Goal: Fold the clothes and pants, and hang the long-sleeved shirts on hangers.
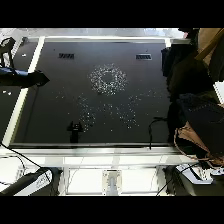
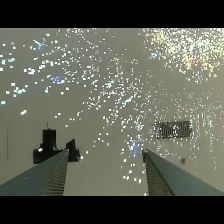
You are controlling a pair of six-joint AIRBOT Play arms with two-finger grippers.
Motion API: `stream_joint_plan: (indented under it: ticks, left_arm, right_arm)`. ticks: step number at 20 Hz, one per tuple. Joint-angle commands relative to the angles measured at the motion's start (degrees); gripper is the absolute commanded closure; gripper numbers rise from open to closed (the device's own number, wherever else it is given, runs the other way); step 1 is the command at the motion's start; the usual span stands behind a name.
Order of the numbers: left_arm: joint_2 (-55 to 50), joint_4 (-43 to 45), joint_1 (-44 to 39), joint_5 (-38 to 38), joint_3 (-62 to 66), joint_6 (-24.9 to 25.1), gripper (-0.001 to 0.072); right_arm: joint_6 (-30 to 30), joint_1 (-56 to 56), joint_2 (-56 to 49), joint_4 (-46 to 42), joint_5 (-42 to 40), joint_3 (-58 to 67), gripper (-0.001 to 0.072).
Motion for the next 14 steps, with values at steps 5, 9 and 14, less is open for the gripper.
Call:
stream_joint_plan:
  ticks: [5, 9, 14]
  left_arm:
    - [-0.04, -0.26, 0.02, -0.02, 0.0, 0.0, 0.0171]
    - [-0.04, -0.26, 0.02, -0.02, 0.0, 0.0, 0.0171]
    - [-0.04, -0.26, 0.02, -0.02, 0.0, 0.0, 0.0171]
  right_arm:
    - [-0.83, 16.48, 1.77, 32.48, -0.35, 2.82, 0.0211]
    - [-0.81, 18.16, 1.86, 32.44, -0.37, 2.82, 0.0211]
    - [-0.81, 18.16, 1.86, 32.44, -0.37, 2.82, 0.0211]
